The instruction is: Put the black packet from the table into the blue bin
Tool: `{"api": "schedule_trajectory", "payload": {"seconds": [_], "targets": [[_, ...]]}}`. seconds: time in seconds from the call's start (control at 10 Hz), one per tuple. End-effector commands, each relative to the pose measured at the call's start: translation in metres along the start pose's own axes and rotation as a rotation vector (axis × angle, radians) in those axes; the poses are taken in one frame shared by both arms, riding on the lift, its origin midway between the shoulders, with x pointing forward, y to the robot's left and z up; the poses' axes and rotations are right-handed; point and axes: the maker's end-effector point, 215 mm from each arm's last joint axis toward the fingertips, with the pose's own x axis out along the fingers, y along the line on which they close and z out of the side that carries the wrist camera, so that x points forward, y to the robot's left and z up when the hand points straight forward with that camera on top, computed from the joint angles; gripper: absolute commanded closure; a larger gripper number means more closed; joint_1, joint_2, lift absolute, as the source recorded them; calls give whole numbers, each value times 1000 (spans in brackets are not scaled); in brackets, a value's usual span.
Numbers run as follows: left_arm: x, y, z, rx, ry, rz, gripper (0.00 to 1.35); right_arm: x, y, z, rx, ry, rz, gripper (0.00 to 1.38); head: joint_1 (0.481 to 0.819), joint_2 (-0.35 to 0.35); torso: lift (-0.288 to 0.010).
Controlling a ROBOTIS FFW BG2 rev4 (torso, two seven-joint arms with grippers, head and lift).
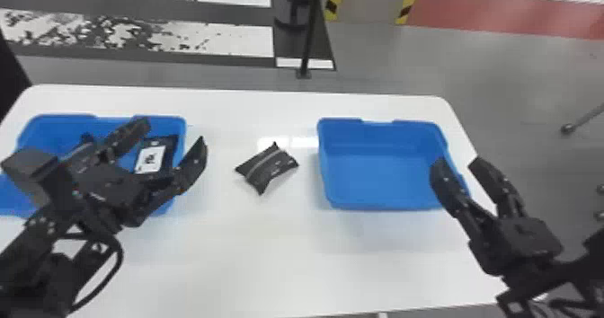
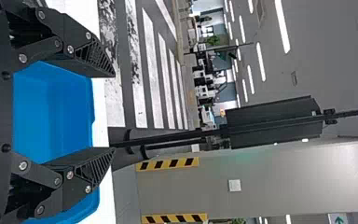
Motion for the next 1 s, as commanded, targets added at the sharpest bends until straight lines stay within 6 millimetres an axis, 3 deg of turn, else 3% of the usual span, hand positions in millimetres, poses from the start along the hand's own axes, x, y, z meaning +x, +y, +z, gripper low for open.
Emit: {"api": "schedule_trajectory", "payload": {"seconds": [0.0, 0.2, 0.3, 0.7, 0.9], "targets": [[35, -14, -25, 59, 66, -65, 163, 2, 0, 0, 0, -3, 0, 504, 695, -182, -110], [73, -45, -51, 167, 153, -159, 163, 2, -1, -1, -2, 0, -2, 504, 695, -222, -110], [87, -50, -65, 215, 202, -188, 163, 2, -1, -1, -2, 0, -2, 504, 695, -250, -110], [125, -111, -125, 289, 359, -359, 163, 3, -2, 0, -3, -2, -3, 504, 695, -318, -110], [131, -110, -150, 301, 439, -367, 168, 3, -1, 0, -2, -2, -2, 504, 695, -350, -110]]}}
